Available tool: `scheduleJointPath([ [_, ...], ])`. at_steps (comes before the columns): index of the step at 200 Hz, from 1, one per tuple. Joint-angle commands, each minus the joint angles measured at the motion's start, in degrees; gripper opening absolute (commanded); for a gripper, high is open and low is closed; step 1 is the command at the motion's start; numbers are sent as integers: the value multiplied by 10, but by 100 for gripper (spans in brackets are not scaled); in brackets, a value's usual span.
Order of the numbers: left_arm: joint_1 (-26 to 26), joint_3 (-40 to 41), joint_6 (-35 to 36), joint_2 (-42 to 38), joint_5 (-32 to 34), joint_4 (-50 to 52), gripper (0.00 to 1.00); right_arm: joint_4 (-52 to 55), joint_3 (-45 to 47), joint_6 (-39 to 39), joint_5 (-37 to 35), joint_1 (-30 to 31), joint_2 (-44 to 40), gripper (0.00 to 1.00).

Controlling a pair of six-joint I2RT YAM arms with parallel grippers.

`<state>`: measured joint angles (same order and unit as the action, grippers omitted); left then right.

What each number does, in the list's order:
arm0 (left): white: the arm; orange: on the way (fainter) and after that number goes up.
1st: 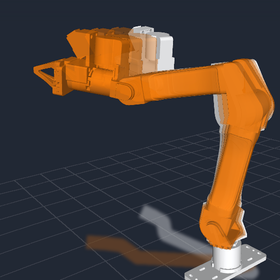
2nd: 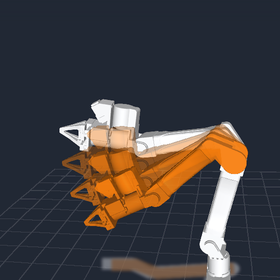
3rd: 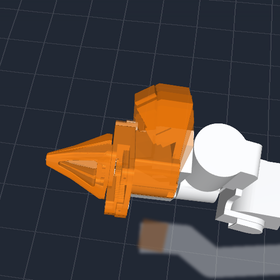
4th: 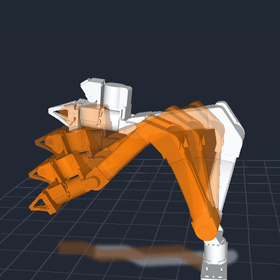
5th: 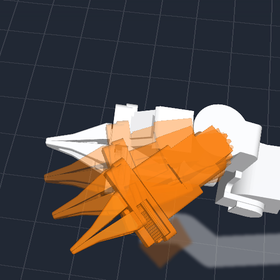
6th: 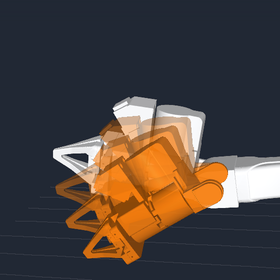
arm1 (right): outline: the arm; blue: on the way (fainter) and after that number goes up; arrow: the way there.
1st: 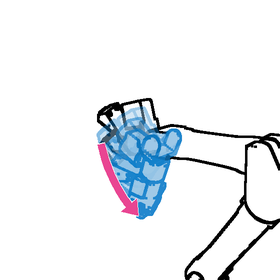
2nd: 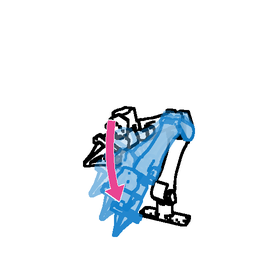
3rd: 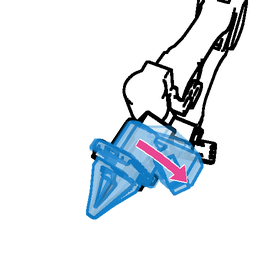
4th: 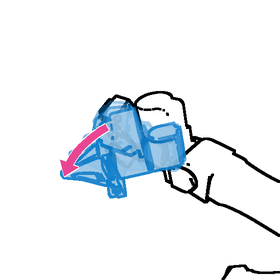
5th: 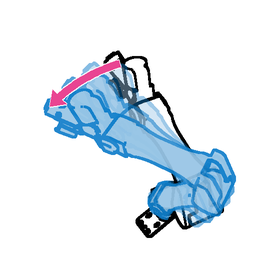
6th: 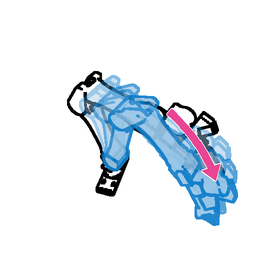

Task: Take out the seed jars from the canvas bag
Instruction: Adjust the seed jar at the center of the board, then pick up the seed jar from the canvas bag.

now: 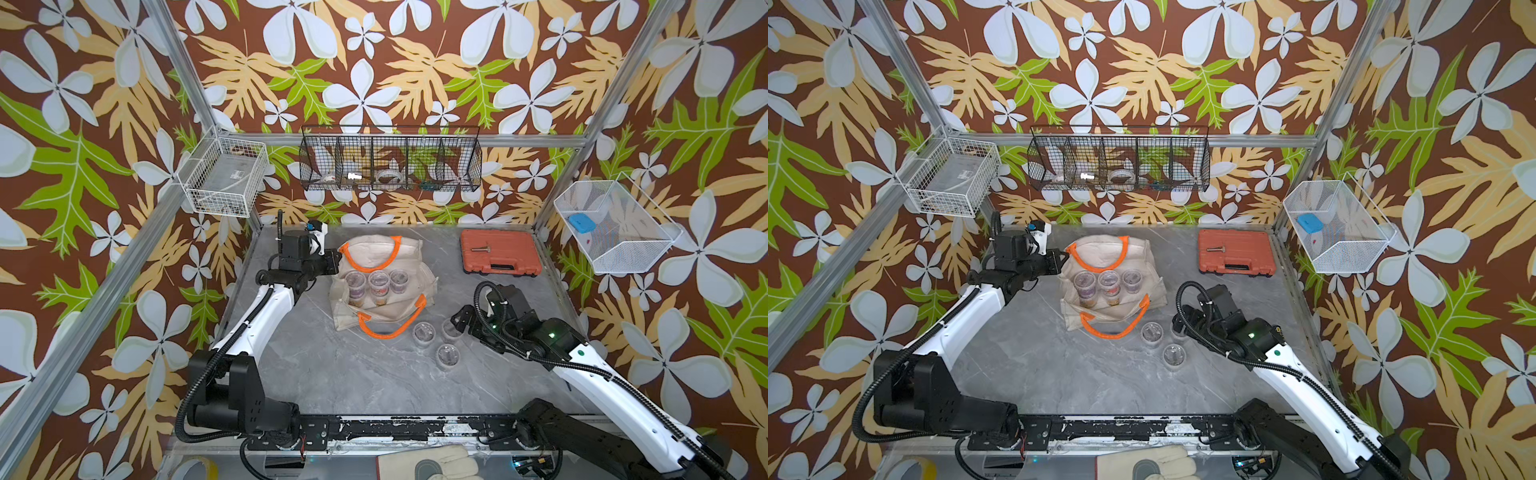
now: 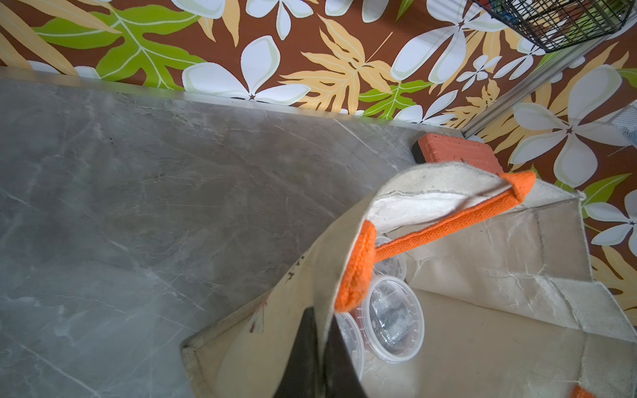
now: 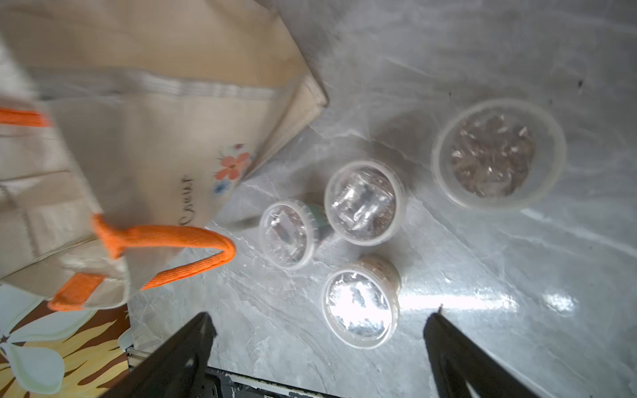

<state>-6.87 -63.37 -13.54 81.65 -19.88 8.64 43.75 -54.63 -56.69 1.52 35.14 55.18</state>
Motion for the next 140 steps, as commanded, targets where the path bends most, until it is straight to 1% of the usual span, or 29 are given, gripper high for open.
scheduleJointPath([
  [1,-1,-6,3,0,6,-4,0,9,-73,37,-136,54,37,98],
  [23,0,-5,4,-1,8,-3,0,-2,-176,79,-211,126,123,98],
  [37,-1,-6,4,-2,7,-3,0,-23,-232,112,-222,147,180,98],
  [53,-1,-5,4,-3,9,-4,0,-47,-291,153,-192,151,246,97],
  [82,-1,-5,5,-4,12,-2,0,-39,-403,209,-186,163,364,96],
  [117,0,-7,5,-3,11,-2,0,-19,-478,237,-190,160,477,93],
  [140,-1,-6,5,-3,11,-2,0,-20,-499,239,-184,150,521,92],
])
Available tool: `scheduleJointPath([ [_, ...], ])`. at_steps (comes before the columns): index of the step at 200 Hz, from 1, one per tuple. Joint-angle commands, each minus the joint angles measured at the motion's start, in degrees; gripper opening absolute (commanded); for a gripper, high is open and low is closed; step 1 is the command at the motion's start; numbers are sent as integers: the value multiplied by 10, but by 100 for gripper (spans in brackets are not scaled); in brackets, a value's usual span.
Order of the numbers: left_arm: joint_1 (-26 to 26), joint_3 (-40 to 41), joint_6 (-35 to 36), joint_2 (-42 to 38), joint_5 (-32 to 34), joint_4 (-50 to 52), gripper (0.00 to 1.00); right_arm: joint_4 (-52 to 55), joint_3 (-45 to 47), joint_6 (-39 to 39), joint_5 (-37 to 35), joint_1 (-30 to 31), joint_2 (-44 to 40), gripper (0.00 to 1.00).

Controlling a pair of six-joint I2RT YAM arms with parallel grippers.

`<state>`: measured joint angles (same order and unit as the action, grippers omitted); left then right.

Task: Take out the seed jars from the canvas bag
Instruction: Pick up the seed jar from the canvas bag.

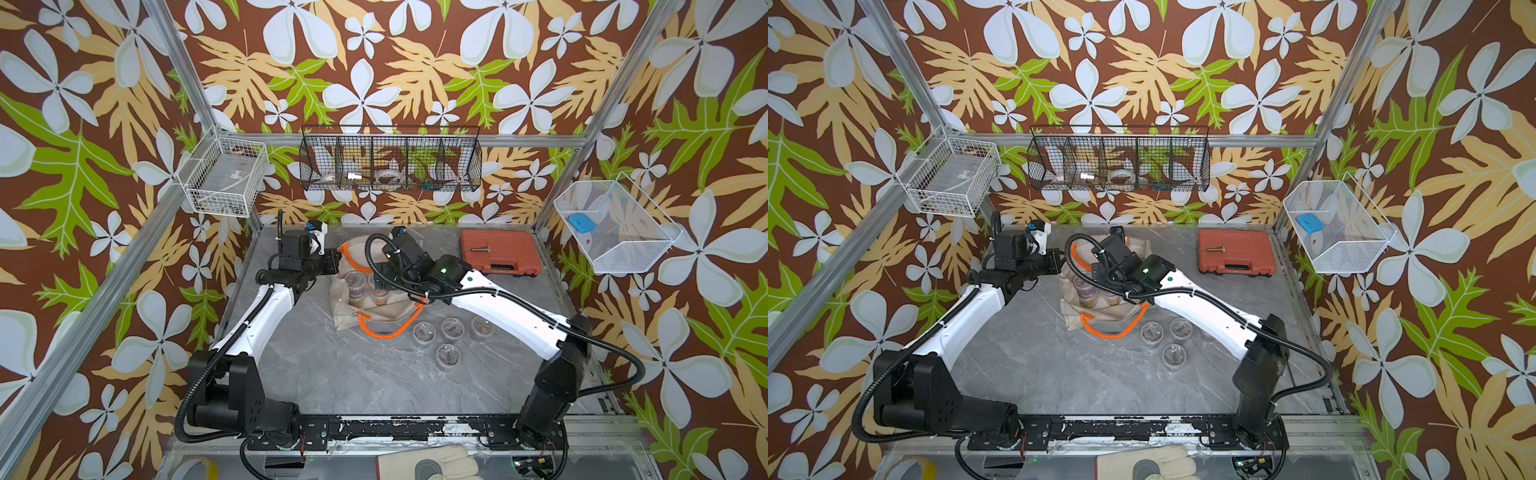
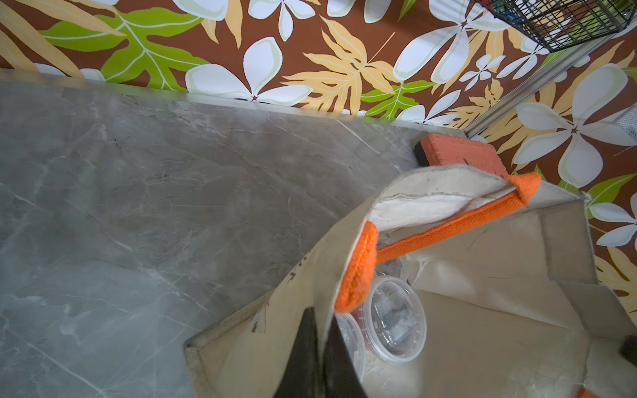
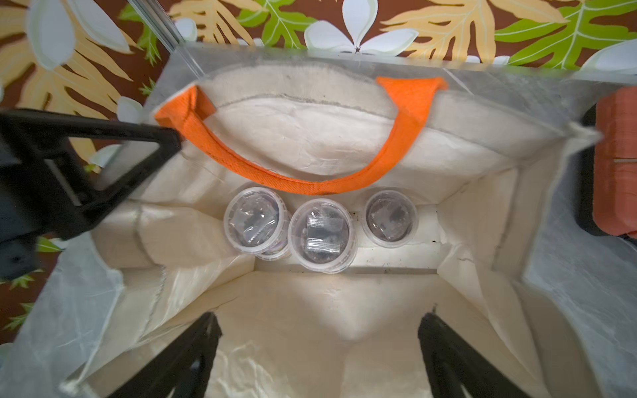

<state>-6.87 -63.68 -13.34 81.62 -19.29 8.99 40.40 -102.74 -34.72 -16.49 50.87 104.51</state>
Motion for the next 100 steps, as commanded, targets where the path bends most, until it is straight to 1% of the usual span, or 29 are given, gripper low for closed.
scheduleJointPath([
  [1,-1,-3,3,-3,5,-6,0,13,-18,19,-3,-7,29,92],
  [37,0,-4,2,-3,4,-6,0,-9,-23,19,17,-22,64,92],
  [76,-1,-4,3,-3,3,-6,0,-17,-45,23,34,-23,100,94],
  [100,-1,-3,2,-3,3,-6,0,-13,-66,24,37,-24,125,94],
])
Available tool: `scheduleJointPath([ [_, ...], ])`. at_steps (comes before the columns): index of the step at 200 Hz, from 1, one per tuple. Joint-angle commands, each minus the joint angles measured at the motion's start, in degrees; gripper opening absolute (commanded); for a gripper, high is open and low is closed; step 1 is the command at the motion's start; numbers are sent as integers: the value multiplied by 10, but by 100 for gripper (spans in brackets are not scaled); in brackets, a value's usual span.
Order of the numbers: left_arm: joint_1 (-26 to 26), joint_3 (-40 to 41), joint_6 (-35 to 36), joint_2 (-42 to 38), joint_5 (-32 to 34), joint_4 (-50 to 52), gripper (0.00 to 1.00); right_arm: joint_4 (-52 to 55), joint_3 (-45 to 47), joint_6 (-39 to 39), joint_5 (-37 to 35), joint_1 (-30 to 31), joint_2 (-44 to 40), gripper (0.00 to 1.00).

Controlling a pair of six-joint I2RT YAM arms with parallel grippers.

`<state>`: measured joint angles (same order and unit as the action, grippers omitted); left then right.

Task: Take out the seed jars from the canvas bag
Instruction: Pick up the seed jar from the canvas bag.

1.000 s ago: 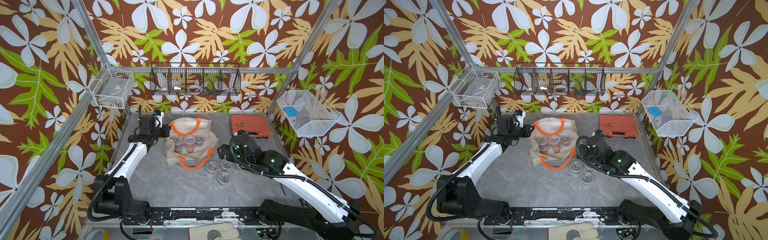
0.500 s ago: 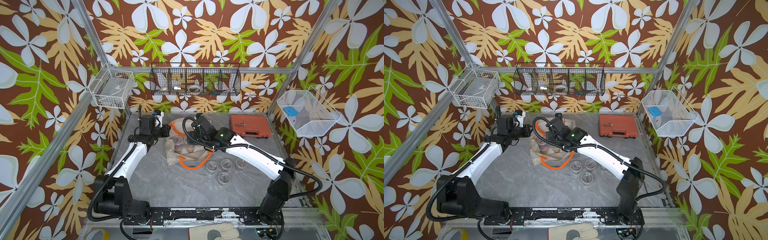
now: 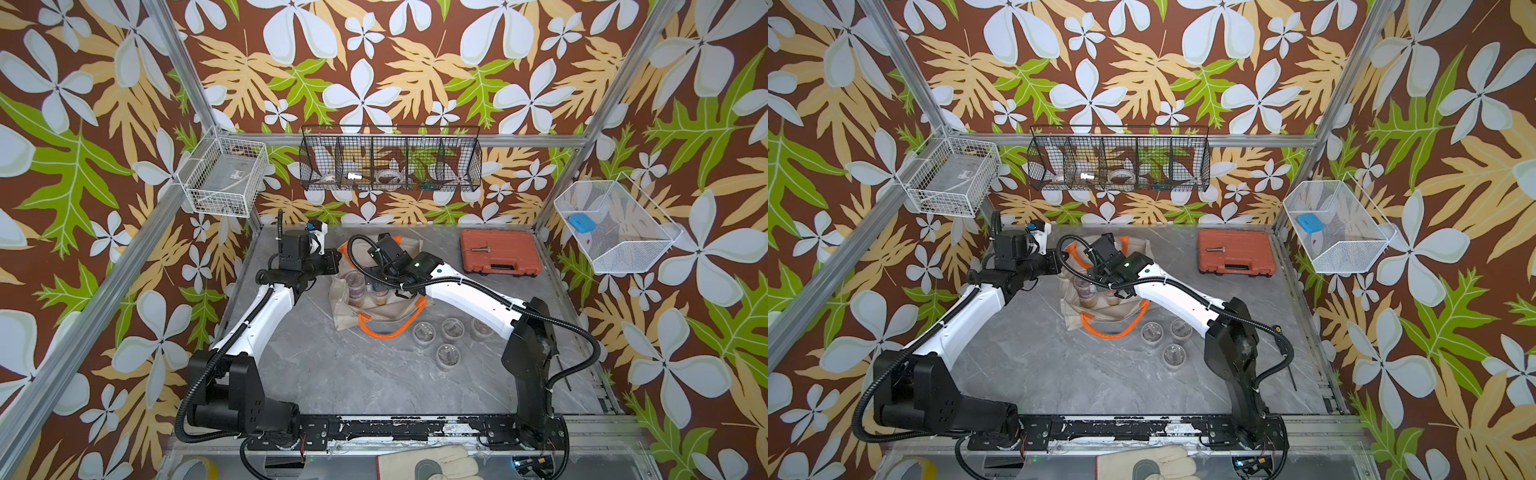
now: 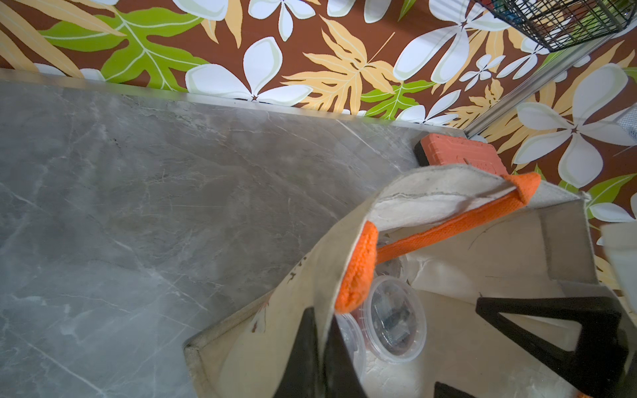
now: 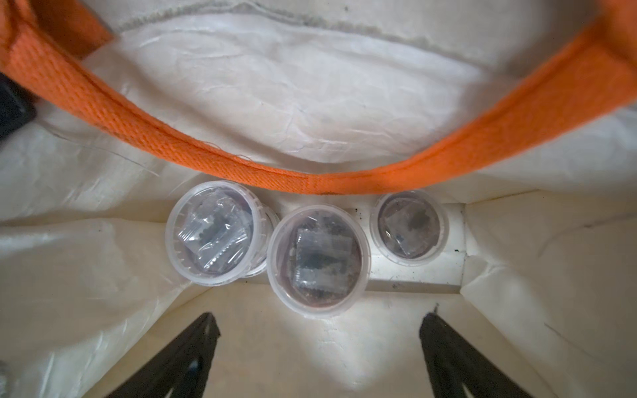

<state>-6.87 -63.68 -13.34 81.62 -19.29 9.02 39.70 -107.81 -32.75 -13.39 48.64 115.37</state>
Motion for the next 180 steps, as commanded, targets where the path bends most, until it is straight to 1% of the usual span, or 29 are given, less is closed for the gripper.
scheduleJointPath([
  [1,-1,-4,2,-3,3,-6,0,-6,-16,5,7,-2,16,93],
  [49,0,-3,2,-2,3,-6,0,-6,-34,-1,18,-12,51,92],
  [86,-1,-4,2,-1,1,-6,0,-8,-33,-5,18,-13,60,91],
  [131,0,-4,2,-1,1,-6,0,-10,-28,-6,11,-13,68,84],
  [180,0,-4,2,-2,0,-6,0,-8,-28,-9,-3,-13,77,85],
])
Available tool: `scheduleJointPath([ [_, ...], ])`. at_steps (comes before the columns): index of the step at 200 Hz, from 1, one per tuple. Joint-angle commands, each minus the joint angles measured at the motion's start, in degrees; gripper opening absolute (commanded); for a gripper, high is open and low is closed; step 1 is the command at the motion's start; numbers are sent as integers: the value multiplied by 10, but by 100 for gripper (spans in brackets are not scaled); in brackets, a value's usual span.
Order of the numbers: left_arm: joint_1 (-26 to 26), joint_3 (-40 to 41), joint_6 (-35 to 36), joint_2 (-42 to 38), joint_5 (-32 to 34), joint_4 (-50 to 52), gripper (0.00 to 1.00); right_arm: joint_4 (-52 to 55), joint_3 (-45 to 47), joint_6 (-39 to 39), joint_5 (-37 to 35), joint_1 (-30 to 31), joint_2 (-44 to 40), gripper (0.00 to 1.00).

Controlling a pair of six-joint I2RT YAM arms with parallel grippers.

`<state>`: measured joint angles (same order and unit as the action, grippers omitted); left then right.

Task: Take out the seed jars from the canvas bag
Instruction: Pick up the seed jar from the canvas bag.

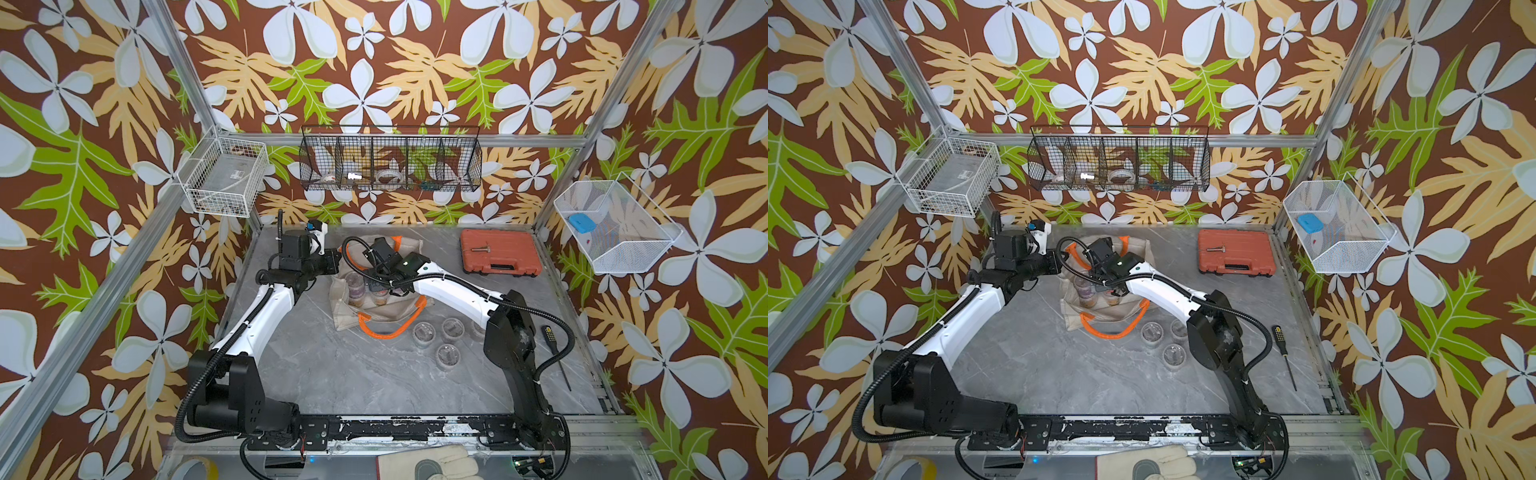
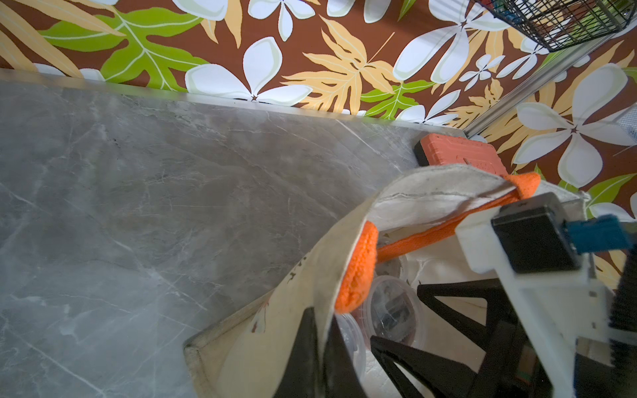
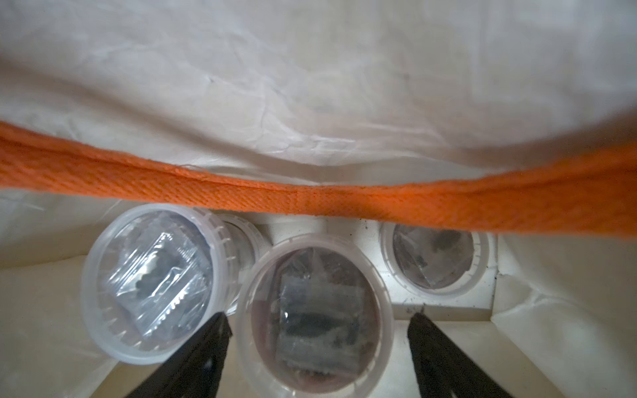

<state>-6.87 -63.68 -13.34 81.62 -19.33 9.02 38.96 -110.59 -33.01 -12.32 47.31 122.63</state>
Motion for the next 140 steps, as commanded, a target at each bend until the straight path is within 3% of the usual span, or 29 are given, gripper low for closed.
scheduleJointPath([
  [1,-1,-4,2,-2,1,-6,0,0,1,-6,-14,0,4,86],
  [94,-1,-3,1,-1,-1,-6,0,-11,-19,-4,-13,-6,29,89],
  [140,-1,-4,1,-1,-2,-7,0,-13,-27,-2,-13,-6,38,85],
])
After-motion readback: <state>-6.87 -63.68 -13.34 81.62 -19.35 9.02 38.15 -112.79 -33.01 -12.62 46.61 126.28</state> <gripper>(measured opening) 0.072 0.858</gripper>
